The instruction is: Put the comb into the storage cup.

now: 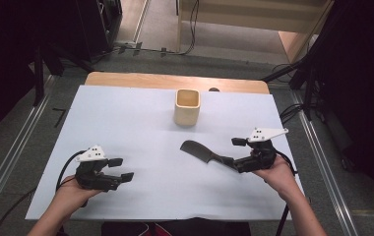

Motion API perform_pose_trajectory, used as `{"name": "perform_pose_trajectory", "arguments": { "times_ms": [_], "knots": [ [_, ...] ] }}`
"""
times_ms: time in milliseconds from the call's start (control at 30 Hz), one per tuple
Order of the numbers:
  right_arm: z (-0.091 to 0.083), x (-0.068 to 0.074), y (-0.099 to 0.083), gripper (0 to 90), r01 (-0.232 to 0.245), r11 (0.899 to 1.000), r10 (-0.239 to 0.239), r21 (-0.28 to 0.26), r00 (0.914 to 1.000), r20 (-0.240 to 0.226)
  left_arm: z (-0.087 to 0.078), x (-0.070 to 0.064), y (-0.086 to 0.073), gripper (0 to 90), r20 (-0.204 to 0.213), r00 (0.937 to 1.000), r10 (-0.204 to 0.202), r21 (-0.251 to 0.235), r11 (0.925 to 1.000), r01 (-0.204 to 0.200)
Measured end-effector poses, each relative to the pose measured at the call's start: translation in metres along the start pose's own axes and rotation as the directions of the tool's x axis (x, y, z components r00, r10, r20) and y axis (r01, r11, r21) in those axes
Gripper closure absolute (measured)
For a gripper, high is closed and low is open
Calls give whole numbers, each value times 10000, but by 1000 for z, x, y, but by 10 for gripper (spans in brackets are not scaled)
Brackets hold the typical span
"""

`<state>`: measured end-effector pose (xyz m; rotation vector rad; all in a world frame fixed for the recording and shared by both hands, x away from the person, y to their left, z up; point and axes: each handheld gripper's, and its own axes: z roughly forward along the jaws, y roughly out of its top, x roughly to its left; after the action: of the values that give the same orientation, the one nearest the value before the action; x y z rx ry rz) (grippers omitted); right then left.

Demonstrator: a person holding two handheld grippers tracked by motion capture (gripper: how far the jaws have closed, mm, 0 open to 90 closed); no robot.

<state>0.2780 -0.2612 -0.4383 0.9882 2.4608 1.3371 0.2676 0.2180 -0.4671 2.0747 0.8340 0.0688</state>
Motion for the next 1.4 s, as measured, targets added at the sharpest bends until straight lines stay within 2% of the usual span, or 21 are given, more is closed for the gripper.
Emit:
{"name": "perform_pose_trajectory", "arguments": {
  "times_ms": [167, 533, 700, 767, 967, 1167, 1333, 1400],
  "knots": [
    [0, -7, 5, 155, -99, 9999, 99, 51, 9999, 45, 0, 0, 0, 283, -22, 10000, -9, 3, 10000, 9],
    [0, -21, 18, 155, 29, 9999, -27, -164, 9999, 125, 0, 0, 0, 283, -20, 10000, -26, -3, 10000, 26],
    [2, -23, 15, 154, 137, 9999, -136, -83, 9998, 118, 0, 0, 0, 283, -27, 10000, -32, -11, 10000, 32],
    [4, -24, 11, 154, 5, 10000, -5, -83, 10000, -13, 0, 0, 0, 283, -33, 10000, -30, -26, 10000, 30],
    [8, -25, 7, 155, -95, 9999, 94, 90, 9999, 83, -1, 0, 0, 283, -26, 10000, -35, -40, 10000, 35],
    [11, -27, 0, 154, -225, 9997, 226, 108, 9997, -36, -1, 0, 0, 283, -14, 10000, -25, -27, 10000, 25],
    [13, -27, -7, 155, -324, 9993, 321, 201, 9993, 165, -1, 0, 0, 283, 4, 10000, -41, -74, 10000, 41],
    [13, -28, -9, 156, -312, 9994, 311, 139, 9995, 112, -1, 0, 1, 283, 8, 10000, -64, -85, 9999, 65]
  ]
}}
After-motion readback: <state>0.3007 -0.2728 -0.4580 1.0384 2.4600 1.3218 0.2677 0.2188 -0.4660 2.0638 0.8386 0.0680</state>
